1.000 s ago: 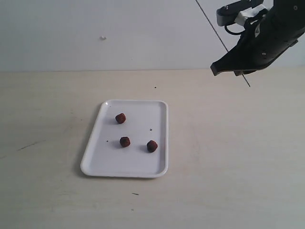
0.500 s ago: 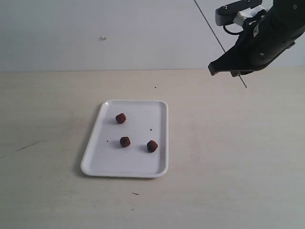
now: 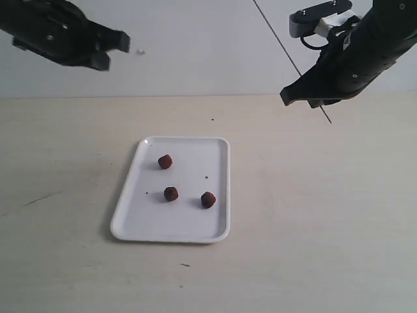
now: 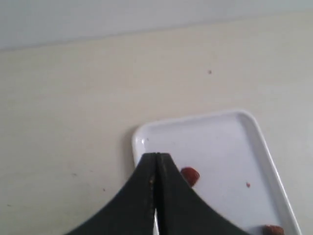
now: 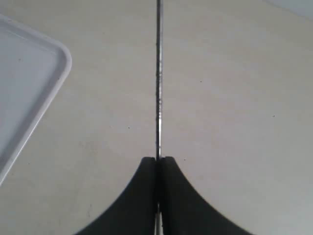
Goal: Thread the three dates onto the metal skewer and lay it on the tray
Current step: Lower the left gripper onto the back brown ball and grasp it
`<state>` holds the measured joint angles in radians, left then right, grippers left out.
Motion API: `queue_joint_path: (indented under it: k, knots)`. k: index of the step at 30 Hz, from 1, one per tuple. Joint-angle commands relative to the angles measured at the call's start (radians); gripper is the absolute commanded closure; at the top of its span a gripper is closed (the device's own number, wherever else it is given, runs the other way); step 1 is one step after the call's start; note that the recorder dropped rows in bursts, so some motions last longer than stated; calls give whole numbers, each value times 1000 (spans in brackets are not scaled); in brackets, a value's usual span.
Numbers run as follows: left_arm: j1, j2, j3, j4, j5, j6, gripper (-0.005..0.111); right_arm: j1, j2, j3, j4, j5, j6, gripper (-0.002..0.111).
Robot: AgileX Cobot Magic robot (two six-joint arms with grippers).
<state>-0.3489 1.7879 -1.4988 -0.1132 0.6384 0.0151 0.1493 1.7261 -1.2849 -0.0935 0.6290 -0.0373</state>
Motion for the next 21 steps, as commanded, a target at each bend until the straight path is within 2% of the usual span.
queue_joint_path:
  k: [1,5,8,12,16,21]
  knots:
    - [-29,180,-188,-1,244,8,107,-4,-2,3,12,-18,-15,108]
    - [-31,306,-319,-1,309,75,107,-4,-2,3,12,-18,-15,108]
    - [-33,358,-364,-10,305,189,107,-4,-2,3,17,-18,-15,108]
    - [-33,398,-398,-28,308,229,103,-4,-2,3,22,-28,-15,108]
    - [-33,422,-411,-112,333,311,86,-4,-2,3,27,-32,-15,108]
    - [-53,460,-411,-221,381,507,49,-4,-2,3,32,-37,-15,108]
